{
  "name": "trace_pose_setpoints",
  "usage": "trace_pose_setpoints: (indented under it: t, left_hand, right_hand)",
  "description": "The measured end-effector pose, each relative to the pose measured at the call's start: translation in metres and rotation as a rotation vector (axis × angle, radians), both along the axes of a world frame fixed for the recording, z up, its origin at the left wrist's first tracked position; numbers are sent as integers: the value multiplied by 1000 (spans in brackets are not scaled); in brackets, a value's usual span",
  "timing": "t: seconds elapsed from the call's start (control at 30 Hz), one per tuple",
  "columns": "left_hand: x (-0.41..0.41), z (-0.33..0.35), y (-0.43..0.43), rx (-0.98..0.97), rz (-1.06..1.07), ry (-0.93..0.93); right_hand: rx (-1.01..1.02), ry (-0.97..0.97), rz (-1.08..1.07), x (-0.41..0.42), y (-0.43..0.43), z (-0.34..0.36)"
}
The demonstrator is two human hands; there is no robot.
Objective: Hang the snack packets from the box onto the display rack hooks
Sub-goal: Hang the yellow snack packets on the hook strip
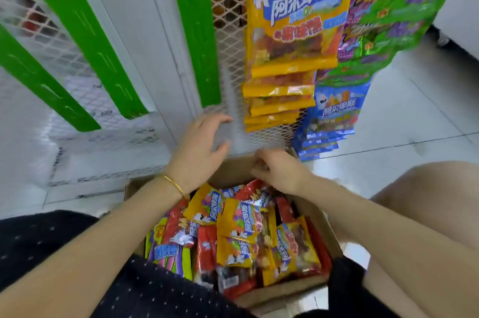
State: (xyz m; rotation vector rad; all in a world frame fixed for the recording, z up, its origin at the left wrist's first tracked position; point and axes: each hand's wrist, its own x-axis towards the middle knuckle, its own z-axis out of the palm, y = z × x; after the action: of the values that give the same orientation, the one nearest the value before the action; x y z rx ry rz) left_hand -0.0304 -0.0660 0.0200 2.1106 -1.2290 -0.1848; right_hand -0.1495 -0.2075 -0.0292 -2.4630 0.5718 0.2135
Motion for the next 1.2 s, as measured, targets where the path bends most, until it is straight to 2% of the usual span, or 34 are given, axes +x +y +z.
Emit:
trace_pose_setpoints:
  t: [0.1, 0.2, 0.33, 0.43, 0.57, 0.77, 0.87, 0.93, 1.1, 1.2]
  left_hand:
    - [1, -15, 1, 118, 9, 100]
    - [7, -24, 5, 180, 31, 155]
    - [14, -32, 6, 209, 86, 239]
    - [16, -37, 10, 213, 95, 274]
    - [19, -41, 11, 229, 105, 288]
    - [15, -43, 7, 305, 79, 336]
    - [10, -47, 9, 482, 46, 353]
    - [6, -50, 11, 566, 27, 400]
    - [-10, -27, 6, 335, -7, 296]
    - [-15, 0, 4, 226, -6, 271]
  right_hand:
    - [131, 197, -6, 2, 12, -55]
    - [103, 389, 34, -2, 16, -106]
    - [175, 415, 6, -2, 20, -144]
    - [151, 440, 8, -1, 21, -166]
    - [102, 394, 29, 5, 19, -174]
    - [528, 194, -85, 2, 4, -136]
    - [640, 45, -159, -6, -5, -106]
    - [639, -60, -168, -9, -8, -85]
    - [569, -219, -178, -19, -11, -28]
    - [640, -331, -193, -25, -12, 9]
